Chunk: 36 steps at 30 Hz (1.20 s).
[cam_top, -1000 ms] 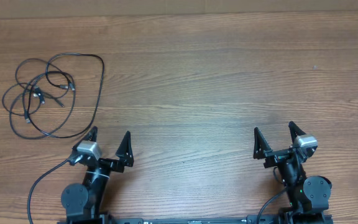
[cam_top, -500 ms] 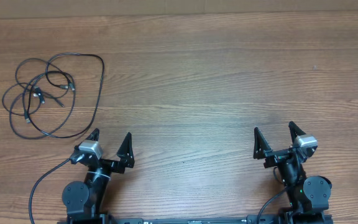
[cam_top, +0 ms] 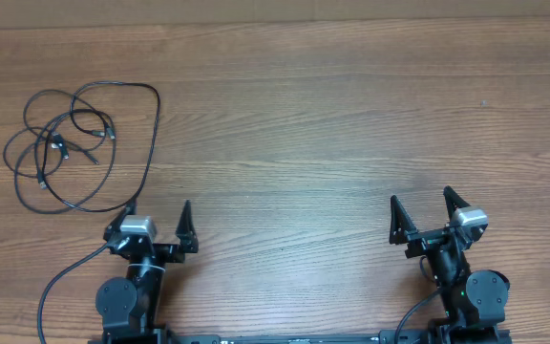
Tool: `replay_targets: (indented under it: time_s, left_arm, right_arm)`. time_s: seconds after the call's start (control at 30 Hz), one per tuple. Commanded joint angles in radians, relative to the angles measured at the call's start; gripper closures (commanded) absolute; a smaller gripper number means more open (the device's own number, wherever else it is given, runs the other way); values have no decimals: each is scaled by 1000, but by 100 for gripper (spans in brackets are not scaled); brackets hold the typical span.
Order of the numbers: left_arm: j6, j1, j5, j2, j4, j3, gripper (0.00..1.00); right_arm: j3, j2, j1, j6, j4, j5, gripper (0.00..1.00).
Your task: Untangle cables
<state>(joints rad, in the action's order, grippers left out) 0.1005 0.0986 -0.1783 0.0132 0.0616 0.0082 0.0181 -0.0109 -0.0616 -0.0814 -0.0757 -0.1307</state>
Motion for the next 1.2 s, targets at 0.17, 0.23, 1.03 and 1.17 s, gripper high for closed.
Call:
replay_targets:
  time_s: [0.17,0.23,1.03,1.17]
  left_arm:
    - [-123,6,152,-9,16,-3,0]
    - [-123,6,152,-8,16,-3,0]
    - [-123,6,152,-8,15,-3,1]
    - [-124,6,152,-8,15,-3,0]
  right_arm:
    - [-10,8,-10,1,4,-1,0]
    - [-10,8,-10,1,4,-1,0]
    - [-10,8,-4,1,4,-1,0]
    - [-10,8,29,1,4,-1,0]
